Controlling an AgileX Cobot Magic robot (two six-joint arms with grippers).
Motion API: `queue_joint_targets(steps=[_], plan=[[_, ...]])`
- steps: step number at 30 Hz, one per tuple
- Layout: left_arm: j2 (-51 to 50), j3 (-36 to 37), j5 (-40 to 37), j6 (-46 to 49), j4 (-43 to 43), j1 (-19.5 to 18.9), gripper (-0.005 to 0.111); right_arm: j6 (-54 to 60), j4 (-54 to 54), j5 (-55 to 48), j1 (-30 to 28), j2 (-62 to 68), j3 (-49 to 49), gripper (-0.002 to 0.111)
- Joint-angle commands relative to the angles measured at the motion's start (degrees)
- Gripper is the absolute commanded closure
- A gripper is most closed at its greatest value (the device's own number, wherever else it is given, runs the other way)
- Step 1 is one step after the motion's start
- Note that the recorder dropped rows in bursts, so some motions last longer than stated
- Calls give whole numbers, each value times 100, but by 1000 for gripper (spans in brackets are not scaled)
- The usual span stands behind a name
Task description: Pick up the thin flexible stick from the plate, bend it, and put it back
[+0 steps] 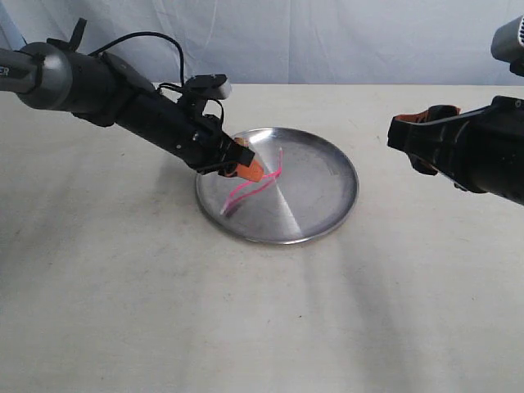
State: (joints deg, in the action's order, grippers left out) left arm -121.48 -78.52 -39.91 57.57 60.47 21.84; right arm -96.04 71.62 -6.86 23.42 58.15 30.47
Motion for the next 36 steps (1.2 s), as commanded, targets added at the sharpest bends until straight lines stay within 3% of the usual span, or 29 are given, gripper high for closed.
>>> queue_joint_targets(steps=[1, 2, 4, 7, 10, 20, 28, 36], plan=[[59, -147, -666, 2, 36, -1, 38, 17, 7, -18, -2, -36, -22, 62], [117, -160, -678, 2, 21, -1, 38, 17, 7, -18, -2, -36, -22, 62], [408, -182, -678, 2, -118, -59, 53, 50, 7, -18, -2, -36, -35, 70], [1119, -182, -915, 2, -366, -297, 106, 528, -33, -50, -2, -49, -122, 108], [1860, 141, -781, 53, -265, -424, 107, 731, -21, -10, -2, -156, -281, 108], [4558, 2388, 1466, 1055, 807, -399, 107, 803, 40, 405, -2, -769, -1014, 108], [5879, 3661, 1699, 947, 868, -399, 107, 761, -18, 418, -2, -853, -1075, 108], [6035, 3728, 1591, 969, 666, -399, 107, 761, -18, 418, -2, -853, -1075, 108]])
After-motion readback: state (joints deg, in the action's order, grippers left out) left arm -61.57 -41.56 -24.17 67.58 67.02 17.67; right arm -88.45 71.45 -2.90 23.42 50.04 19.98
